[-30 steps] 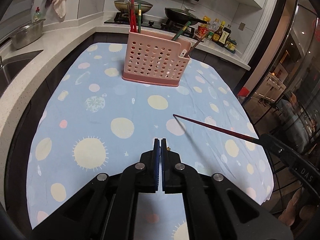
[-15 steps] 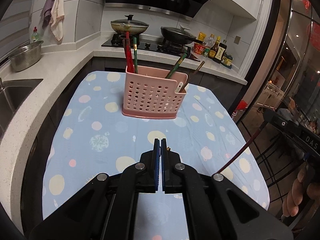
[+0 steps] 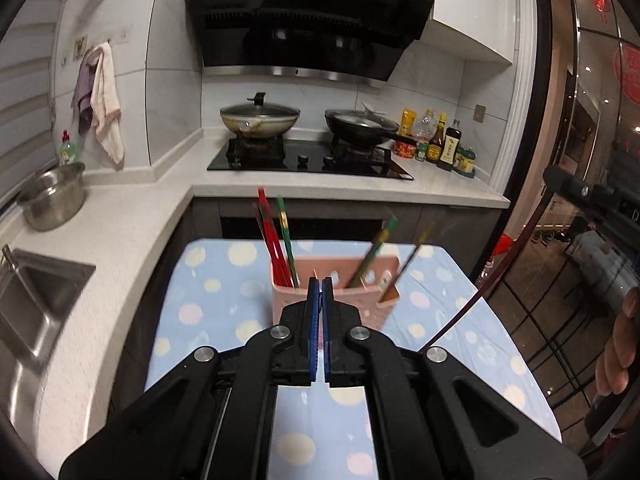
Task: Organize utensils
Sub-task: 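Lift the spoon and chopstick and carry them over the pink holder, then lower the spoon and chopstick into the pink holder and open both tools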
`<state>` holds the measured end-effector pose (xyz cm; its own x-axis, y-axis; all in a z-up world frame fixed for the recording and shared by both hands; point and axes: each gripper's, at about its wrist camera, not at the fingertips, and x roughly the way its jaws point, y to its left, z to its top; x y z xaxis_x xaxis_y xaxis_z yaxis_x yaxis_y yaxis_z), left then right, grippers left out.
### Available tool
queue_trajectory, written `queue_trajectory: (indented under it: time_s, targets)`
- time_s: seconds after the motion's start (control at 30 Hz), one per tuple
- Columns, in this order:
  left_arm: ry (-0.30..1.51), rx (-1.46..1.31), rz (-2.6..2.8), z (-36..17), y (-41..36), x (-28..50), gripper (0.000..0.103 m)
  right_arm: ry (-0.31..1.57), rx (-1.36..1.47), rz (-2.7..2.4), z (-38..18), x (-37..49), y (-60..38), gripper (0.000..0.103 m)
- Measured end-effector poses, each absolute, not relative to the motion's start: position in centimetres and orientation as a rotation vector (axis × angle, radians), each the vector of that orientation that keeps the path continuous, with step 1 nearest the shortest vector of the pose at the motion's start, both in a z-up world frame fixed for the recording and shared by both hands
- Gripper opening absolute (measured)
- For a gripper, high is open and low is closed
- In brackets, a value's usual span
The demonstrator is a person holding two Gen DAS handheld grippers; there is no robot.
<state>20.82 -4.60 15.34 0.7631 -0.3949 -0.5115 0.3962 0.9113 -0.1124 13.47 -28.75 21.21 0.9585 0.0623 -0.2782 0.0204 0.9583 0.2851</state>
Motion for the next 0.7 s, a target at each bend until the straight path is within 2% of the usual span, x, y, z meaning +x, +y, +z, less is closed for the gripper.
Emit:
queue_trajectory:
  time_s: [0.27,0.7]
  targets:
    - [0.53,0.017,-0.397,16.7,-5.7,26.9,0.001,0.24,0.31,0.022,23.6,19.7,-28.9,0.007]
    - [0.616,0.038,-0.373,12.6,-7.4,32.3,0.001,0.376,0.299,0.023,18.3,27.2,-28.5,0.007]
